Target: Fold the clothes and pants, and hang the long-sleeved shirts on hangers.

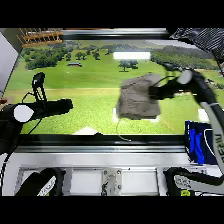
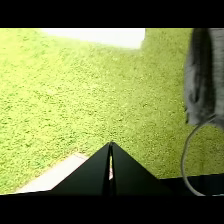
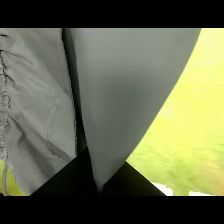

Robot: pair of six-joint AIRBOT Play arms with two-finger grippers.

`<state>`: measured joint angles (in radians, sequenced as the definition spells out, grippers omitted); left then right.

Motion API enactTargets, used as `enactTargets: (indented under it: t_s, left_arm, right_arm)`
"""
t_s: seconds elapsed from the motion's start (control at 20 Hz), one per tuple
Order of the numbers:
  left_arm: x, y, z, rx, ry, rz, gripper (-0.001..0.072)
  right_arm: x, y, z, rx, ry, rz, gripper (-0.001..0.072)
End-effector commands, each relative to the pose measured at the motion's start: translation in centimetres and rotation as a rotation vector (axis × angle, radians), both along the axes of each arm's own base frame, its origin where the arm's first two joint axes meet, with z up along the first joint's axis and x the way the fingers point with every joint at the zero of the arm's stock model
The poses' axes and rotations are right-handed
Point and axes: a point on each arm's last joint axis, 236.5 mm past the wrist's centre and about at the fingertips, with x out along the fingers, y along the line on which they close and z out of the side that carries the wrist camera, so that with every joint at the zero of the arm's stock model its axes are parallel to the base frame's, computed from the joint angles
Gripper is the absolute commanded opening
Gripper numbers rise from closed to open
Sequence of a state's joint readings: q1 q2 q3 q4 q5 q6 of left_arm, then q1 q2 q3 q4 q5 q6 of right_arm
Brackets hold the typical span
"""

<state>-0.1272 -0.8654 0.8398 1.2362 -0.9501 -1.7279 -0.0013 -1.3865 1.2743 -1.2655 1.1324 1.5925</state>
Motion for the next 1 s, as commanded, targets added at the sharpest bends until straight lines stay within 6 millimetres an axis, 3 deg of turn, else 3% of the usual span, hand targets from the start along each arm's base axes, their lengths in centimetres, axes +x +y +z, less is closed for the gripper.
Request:
enactTargets:
  t_s: [0.0, 0.15, 0.3, 0.4, 0.55, 0.75, 0.95]
  left_arm:
    - [-0.2, -1.4, 0.4, -0.04, -0.002, -0.017, 0.0005]
    - [-0.2, -3.1, 0.8, -0.046, -0.032, -0.061, 0.0005]
    - [-0.2, -5.1, 1.4, -0.054, -0.076, -0.107, 0.0005]
    - [-0.2, -6.2, 1.8, -0.061, -0.099, -0.131, 0.0005]
    - [-0.4, -6.8, 1.9, -0.054, -0.11, -0.153, 0.0005]
    - [-0.4, -6.7, 1.9, -0.05, -0.111, -0.152, 0.0005]
    - [-0.4, -6.7, 1.9, -0.05, -0.112, -0.152, 0.0005]
  right_arm:
    - [-4.4, -15.3, 3.4, -0.125, -0.014, -0.387, 0.0018]
    - [-10.3, -23.3, 4.0, -0.122, -0.016, -0.676, 0.0019]
    - [-16.5, -28.5, 3.8, -0.127, -0.007, -0.905, 0.0018]
    - [-19.9, -30.5, 3.5, -0.126, 0.002, -1.027, 0.0019]
    - [-23.2, -31.9, 3.1, -0.117, 0.001, -1.168, 0.0018]
    - [-24.7, -30.7, 1.6, -0.11, 0.078, -1.164, 0.0018]
    - [-27.4, -31.0, 0.0, -0.193, 0.174, -1.153, 0.0019]
